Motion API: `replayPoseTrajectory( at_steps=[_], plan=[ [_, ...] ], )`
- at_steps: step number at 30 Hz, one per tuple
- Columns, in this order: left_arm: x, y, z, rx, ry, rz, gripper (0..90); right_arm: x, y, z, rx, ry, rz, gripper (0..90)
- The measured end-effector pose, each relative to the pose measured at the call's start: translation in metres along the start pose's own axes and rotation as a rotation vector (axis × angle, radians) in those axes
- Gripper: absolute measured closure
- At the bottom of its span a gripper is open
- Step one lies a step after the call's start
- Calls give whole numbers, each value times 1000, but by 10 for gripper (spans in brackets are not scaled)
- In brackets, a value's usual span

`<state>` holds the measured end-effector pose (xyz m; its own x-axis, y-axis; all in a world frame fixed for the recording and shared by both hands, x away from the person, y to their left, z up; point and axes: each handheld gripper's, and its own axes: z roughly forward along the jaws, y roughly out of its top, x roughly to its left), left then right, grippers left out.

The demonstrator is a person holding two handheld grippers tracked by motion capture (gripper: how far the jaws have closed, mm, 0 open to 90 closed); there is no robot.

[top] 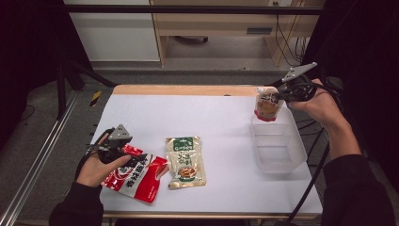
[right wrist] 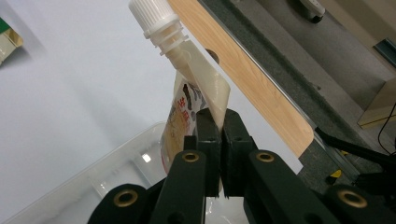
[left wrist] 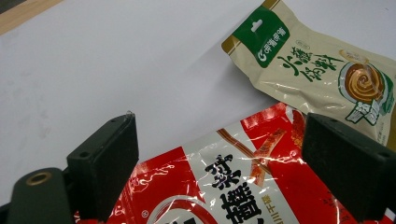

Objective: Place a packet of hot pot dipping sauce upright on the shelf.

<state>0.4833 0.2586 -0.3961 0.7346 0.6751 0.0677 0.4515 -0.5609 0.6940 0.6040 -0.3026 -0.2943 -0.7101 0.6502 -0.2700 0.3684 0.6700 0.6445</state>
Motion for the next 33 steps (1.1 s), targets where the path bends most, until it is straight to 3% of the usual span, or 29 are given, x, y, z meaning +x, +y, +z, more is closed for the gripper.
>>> replayPoseTrajectory(
  at_steps=[33],
  plan=[
    [1,-1,-1,10,-4,-1,109,7,-19,23,24,61,0,882]
  ],
)
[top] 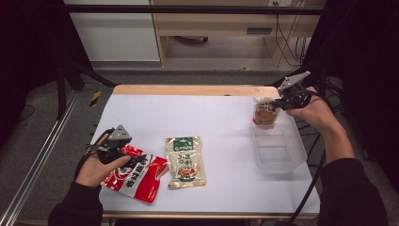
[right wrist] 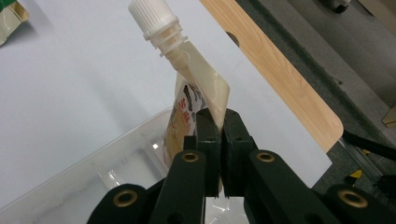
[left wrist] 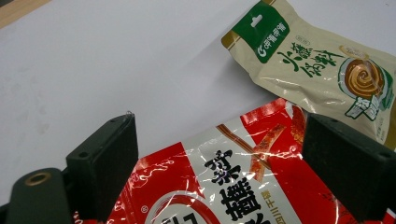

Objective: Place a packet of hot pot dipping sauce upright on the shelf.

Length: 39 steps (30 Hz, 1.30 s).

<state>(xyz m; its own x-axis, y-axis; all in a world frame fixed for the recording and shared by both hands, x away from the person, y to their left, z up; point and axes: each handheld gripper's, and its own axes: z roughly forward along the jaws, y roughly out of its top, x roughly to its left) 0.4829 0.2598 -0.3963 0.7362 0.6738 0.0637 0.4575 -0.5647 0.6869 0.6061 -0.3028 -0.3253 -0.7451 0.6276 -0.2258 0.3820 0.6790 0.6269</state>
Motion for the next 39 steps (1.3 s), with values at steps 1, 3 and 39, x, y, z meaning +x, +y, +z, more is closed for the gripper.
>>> replayPoseTrajectory(
  at_steps=[1,3,39],
  plan=[
    [0,0,0,0,1,0,108,1,-1,2,0,2,1,882],
    [0,0,0,0,0,0,108,1,-2,3,2,2,-3,882],
    [0,-1,-2,-1,1,-2,106,4,-25,10,-6,-31,158,474]
  ],
)
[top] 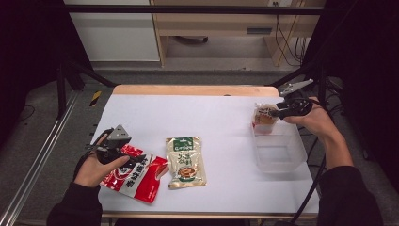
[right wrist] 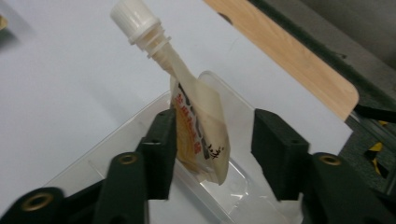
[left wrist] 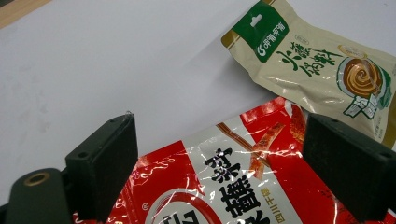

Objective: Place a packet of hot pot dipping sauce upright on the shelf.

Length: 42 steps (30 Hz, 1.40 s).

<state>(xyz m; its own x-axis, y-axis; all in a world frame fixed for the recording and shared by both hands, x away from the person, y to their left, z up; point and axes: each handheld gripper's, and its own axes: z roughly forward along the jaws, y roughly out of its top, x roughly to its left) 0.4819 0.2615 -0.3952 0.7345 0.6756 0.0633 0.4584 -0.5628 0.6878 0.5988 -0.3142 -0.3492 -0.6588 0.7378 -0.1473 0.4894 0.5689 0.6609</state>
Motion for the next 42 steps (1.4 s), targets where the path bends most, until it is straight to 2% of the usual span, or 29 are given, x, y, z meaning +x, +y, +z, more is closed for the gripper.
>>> replayPoseTrajectory(
  at_steps=[1,2,6,10,12,16,23,29,36,39,42],
  plan=[
    [0,0,0,-1,3,-2,106,1,0,-2,-7,-13,9,443],
    [-1,0,1,-1,4,-1,106,4,0,-6,-24,-45,15,375],
    [-3,1,3,5,-2,10,106,11,0,-11,-48,-76,31,311],
    [-4,1,3,4,0,14,106,28,2,-19,-84,-90,45,209],
    [-5,1,4,5,-3,15,106,30,3,-21,-90,-93,47,200],
    [-5,0,6,8,0,15,106,43,7,-29,-121,-95,35,156],
    [-5,-1,8,13,4,16,106,73,16,-39,-178,-80,10,155],
    [-6,-1,9,13,5,16,106,102,21,-36,-199,-38,-8,165],
    [-6,-1,8,9,5,16,107,136,29,-22,-211,19,-44,181],
    [-6,-1,8,7,5,17,107,148,33,-14,-196,75,-35,198],
    [-6,0,7,3,5,17,107,163,36,-2,-187,107,-42,190]
  ],
)
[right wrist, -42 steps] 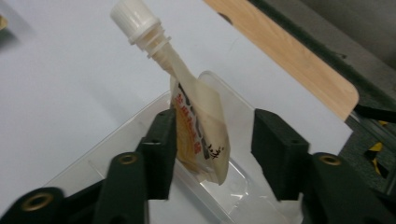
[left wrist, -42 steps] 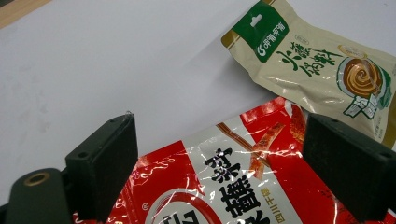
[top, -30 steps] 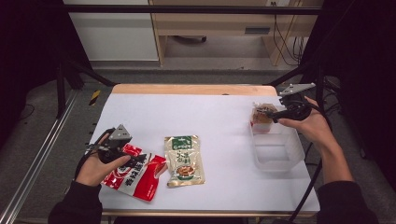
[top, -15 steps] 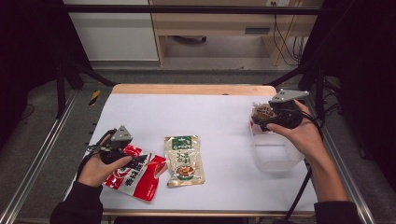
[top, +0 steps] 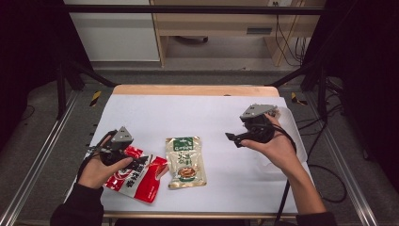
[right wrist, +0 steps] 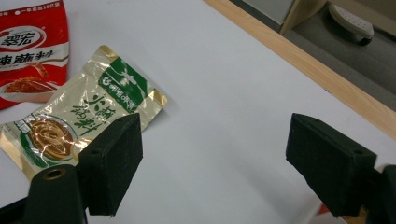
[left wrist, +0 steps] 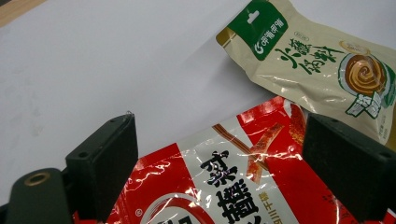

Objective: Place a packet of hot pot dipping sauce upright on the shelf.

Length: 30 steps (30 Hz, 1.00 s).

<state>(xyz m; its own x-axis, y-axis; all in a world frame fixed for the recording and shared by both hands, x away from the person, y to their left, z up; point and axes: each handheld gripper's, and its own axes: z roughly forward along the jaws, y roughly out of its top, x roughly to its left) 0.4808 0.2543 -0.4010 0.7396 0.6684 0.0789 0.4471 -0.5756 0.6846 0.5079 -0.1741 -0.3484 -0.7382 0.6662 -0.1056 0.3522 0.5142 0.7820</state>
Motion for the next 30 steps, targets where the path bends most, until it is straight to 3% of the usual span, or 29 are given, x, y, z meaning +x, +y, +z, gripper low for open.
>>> replayPoseTrajectory(
  at_steps=[7,19,24,30],
  plan=[
    [0,1,-1,-4,-1,1,110,17,-1,20,13,36,-3,193],
    [-3,4,2,0,-7,13,115,48,-10,50,1,113,0,302],
    [-5,8,12,23,-17,30,127,63,-14,59,24,110,-38,362],
    [-16,21,34,65,-50,78,140,81,-25,70,23,90,-43,341]
  ],
)
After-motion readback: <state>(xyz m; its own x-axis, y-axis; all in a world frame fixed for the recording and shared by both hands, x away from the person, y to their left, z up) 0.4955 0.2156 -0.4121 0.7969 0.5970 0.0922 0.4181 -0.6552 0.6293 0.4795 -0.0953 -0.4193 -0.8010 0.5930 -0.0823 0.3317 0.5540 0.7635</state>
